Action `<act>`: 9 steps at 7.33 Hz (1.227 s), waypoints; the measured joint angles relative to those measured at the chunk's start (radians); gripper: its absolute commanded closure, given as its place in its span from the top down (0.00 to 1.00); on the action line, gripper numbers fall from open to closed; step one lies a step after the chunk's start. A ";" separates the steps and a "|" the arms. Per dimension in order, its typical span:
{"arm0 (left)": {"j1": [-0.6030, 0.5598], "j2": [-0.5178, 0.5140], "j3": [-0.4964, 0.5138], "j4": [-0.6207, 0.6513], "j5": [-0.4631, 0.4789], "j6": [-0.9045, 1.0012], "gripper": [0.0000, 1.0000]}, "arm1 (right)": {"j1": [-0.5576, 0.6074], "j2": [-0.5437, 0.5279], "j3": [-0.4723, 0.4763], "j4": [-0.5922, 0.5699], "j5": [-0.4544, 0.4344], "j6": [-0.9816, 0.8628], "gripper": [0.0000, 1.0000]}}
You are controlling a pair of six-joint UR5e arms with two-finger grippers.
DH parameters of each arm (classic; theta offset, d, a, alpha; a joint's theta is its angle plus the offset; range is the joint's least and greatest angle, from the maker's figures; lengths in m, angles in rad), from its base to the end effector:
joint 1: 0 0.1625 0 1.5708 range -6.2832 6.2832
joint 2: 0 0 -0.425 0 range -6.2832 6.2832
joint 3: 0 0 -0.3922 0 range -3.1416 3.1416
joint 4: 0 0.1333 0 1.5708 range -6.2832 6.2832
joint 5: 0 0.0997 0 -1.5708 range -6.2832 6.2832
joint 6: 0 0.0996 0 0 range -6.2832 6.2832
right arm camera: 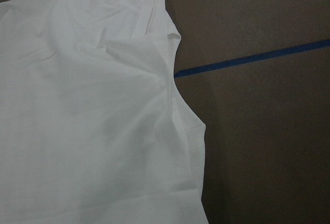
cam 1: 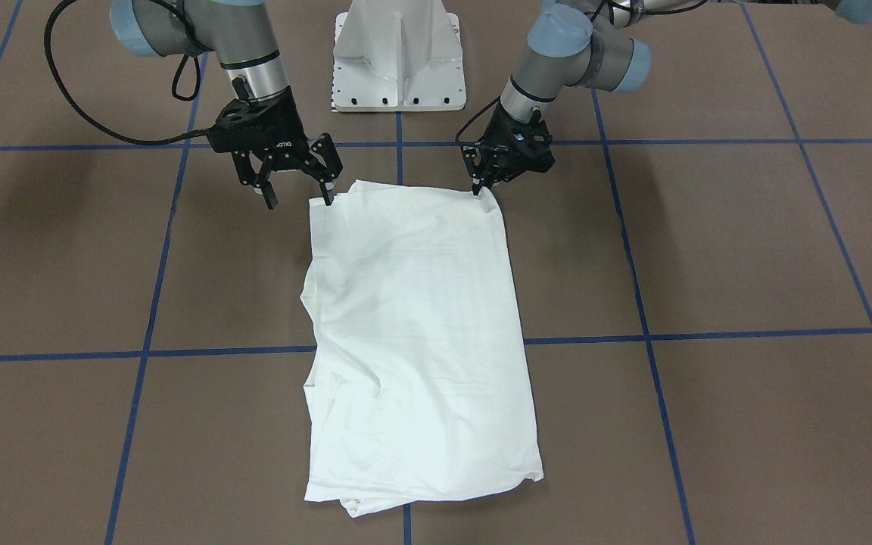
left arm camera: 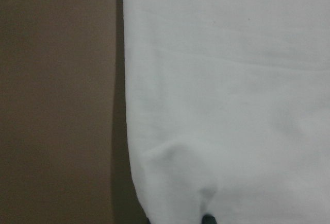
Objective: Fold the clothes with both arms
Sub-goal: 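Grasp the near corners of the folded shirt with both grippers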
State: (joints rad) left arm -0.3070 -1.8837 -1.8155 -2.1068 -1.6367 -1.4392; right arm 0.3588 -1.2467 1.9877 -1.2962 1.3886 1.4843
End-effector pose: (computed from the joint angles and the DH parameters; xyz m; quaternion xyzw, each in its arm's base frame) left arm 0.5314 -0.3014 0.3164 0.0856 0.5134 -0.0577 0.8519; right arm -0.4717 -0.3385 0.2675 0.1845 -0.4547 0.1619 0.8561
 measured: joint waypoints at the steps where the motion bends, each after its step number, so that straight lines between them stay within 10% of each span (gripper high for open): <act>1: -0.001 0.000 -0.005 0.000 0.000 -0.001 0.00 | -0.009 0.001 -0.001 -0.001 0.000 0.050 0.98; 9: -0.002 0.000 -0.027 0.001 0.003 -0.003 0.00 | -0.164 0.150 -0.082 -0.289 -0.037 0.649 0.95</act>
State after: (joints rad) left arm -0.3085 -1.8837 -1.8421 -2.1061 -1.6339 -1.4419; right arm 0.1952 -1.0966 1.9054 -1.5847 1.3516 2.1335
